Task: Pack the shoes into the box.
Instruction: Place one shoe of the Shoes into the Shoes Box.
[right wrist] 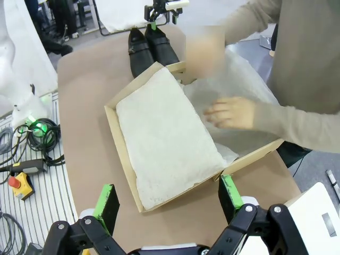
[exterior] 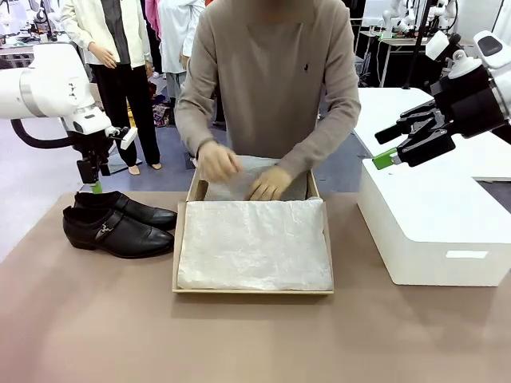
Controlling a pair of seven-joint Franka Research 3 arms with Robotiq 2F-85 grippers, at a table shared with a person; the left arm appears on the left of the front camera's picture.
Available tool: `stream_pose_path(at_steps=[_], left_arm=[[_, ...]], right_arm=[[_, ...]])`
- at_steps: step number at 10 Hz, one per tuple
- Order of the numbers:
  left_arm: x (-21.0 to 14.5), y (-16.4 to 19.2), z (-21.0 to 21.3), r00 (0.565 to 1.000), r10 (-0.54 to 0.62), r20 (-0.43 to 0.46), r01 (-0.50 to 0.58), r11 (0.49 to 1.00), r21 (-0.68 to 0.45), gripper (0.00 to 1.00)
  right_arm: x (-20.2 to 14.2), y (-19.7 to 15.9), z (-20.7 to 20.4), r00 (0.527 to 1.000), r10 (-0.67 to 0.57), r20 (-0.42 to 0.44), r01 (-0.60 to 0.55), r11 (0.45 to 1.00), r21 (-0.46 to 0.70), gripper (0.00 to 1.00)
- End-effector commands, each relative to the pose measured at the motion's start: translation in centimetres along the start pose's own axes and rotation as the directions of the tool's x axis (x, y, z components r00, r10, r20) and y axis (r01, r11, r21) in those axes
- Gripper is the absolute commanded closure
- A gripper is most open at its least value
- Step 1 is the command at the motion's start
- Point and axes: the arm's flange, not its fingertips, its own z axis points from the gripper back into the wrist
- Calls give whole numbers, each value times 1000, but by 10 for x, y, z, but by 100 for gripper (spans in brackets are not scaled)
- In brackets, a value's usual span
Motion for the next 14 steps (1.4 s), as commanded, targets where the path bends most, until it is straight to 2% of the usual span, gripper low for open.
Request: stream_pose_path(at_steps=[1, 7, 14], left_arm=[[-2, 6, -5, 999, -8, -35, 9, 1000, 21, 0], [-4, 7, -22, 999, 5, -48, -4, 1000, 13, 0], [-2, 0, -47, 999, 16, -49, -19, 998, -56, 0]], right_arm=[[1, -3, -3, 999, 31, 30, -31, 1000, 1, 0], [1, -3, -3, 999, 31, 30, -31, 1000, 1, 0], [1, -3, -3, 999, 31, 30, -31, 1000, 1, 0]])
